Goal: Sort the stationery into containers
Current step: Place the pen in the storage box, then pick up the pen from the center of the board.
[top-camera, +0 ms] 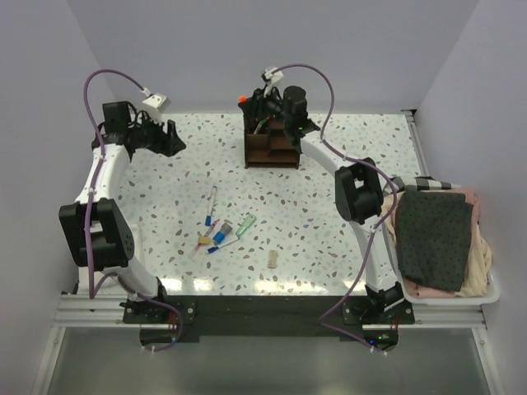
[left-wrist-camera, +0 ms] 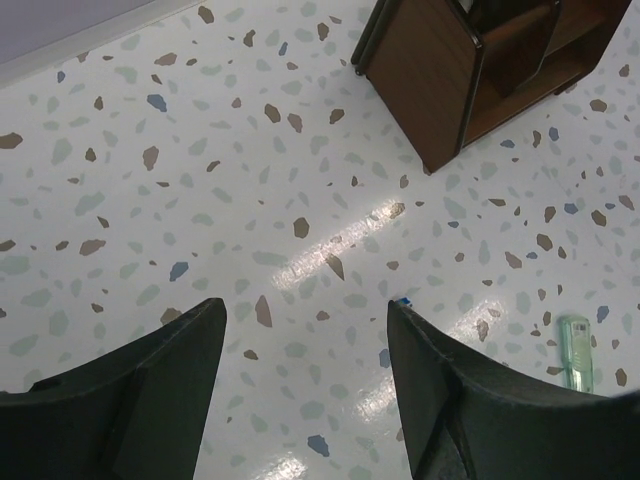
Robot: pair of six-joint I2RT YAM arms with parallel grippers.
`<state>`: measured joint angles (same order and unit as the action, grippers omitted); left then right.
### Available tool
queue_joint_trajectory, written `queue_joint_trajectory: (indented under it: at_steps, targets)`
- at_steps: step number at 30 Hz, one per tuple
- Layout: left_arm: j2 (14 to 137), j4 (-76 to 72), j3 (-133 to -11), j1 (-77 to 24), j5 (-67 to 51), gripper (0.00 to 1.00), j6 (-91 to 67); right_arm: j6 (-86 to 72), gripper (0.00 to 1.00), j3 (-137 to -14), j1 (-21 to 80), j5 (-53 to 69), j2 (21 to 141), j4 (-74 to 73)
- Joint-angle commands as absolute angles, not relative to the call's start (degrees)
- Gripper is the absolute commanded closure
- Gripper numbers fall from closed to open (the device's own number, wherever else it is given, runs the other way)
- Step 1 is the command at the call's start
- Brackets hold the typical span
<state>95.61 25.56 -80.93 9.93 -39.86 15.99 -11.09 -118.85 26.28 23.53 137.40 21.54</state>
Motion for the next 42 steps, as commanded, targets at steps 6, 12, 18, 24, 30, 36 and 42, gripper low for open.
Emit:
queue_joint_trajectory:
  at_steps: [6, 12, 18, 24, 30, 36, 42]
  targets:
    - [95.9, 26.6, -84.8, 6.8, -37.5, 0.3, 18.7, -8.8, 0.68, -115.1, 26.0, 22.2, 137.6, 29.7]
    - [94.4, 23.9, -84.2, 6.7, -35.0, 0.3, 18.6, -6.3, 0.49, -111.8, 26.1, 20.1, 132.1, 28.4]
    - [87.2, 14.7, -75.2, 6.3, -34.3, 0.27, 17.8, -5.4, 0.45, -107.8, 26.0, 18.5, 124.2, 25.8]
    - [82.4, 22.0, -68.6, 1.8, -40.4, 0.27, 22.8, -4.1, 0.45, -100.1, 26.2, 18.3, 112.6, 20.8]
    - [82.8, 39.5, -68.3, -6.1, -43.5, 0.27, 36.9, 4.8, 0.43, -88.2, 26.3, 23.7, 99.9, 6.9]
    - [85.1, 45.6, -64.4, -10.6, -38.3, 0.39, 41.9, 8.0, 0.4, -80.8, 26.3, 23.3, 94.6, -2.0]
    - [81.7, 40.3, -57.6, -13.0, -31.1, 0.4, 43.4, 26.5, 0.43, -77.3, 28.5, 31.4, 91.0, -11.8]
